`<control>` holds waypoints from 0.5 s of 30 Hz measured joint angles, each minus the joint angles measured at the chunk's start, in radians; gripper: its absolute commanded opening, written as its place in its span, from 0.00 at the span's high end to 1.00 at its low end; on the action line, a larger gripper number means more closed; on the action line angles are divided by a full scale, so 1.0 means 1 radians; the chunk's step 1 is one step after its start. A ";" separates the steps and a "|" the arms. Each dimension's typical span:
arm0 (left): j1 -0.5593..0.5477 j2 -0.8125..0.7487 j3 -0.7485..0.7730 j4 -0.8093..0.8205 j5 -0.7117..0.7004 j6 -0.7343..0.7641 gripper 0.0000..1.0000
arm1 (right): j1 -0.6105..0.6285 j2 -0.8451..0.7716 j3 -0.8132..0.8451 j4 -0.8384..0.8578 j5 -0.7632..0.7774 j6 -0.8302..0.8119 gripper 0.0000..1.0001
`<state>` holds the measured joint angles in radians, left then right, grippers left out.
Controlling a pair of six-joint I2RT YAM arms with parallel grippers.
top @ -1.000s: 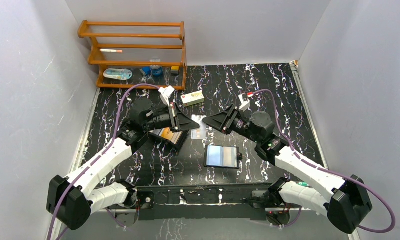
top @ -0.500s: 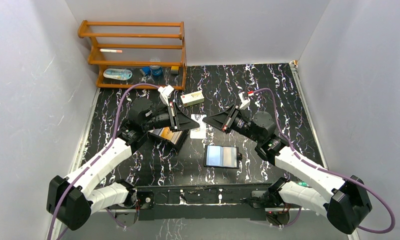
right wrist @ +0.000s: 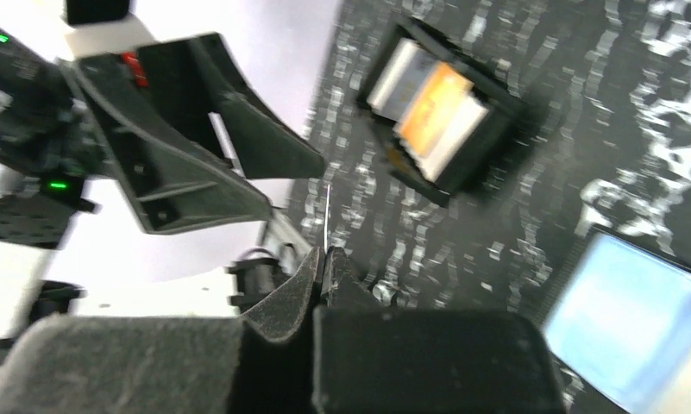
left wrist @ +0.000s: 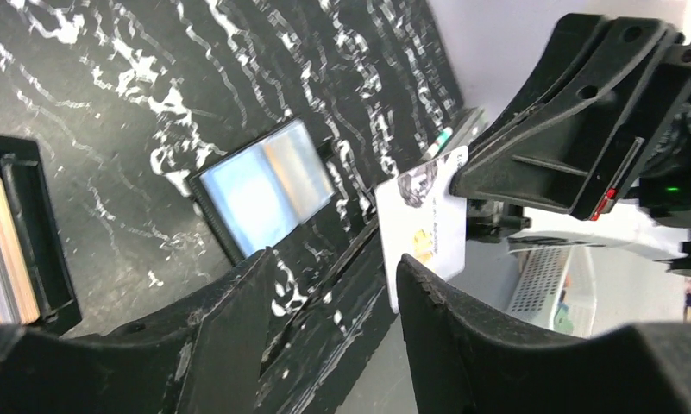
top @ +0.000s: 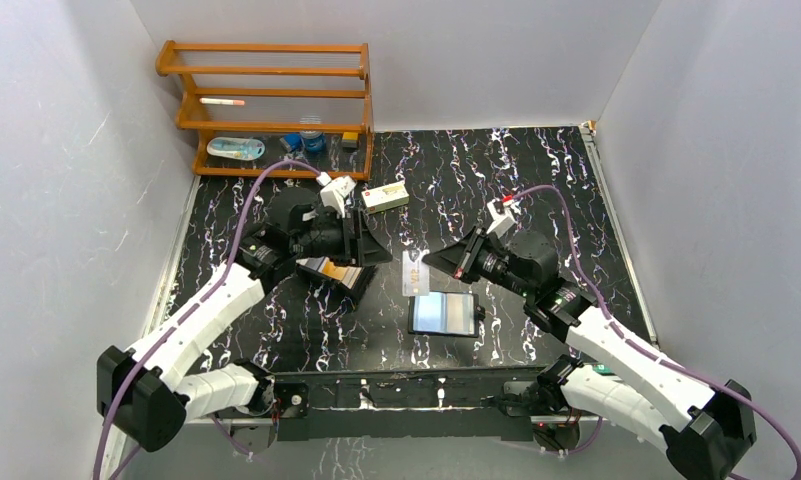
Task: Put the credit cards into the card holder
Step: Pick up the credit card from the storage box, then insert the credit card into the card holder.
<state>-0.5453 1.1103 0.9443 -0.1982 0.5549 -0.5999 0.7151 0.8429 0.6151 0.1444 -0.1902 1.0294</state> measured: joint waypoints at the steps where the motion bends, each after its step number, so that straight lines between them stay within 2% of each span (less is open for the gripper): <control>1: 0.000 0.013 0.000 -0.014 -0.005 0.014 0.49 | 0.000 0.002 0.000 -0.043 0.011 -0.029 1.00; 9: -0.052 0.127 0.001 -0.130 -0.090 0.095 0.61 | -0.001 0.047 0.002 -0.302 0.114 -0.203 1.00; 15: -0.143 0.209 0.011 -0.169 -0.177 0.113 0.65 | -0.053 0.113 -0.006 -0.369 0.133 -0.303 1.00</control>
<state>-0.6888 1.3190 0.9550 -0.3668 0.3779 -0.4866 0.6624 0.9562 0.6094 -0.2241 -0.0574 0.7265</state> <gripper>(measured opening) 0.357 0.013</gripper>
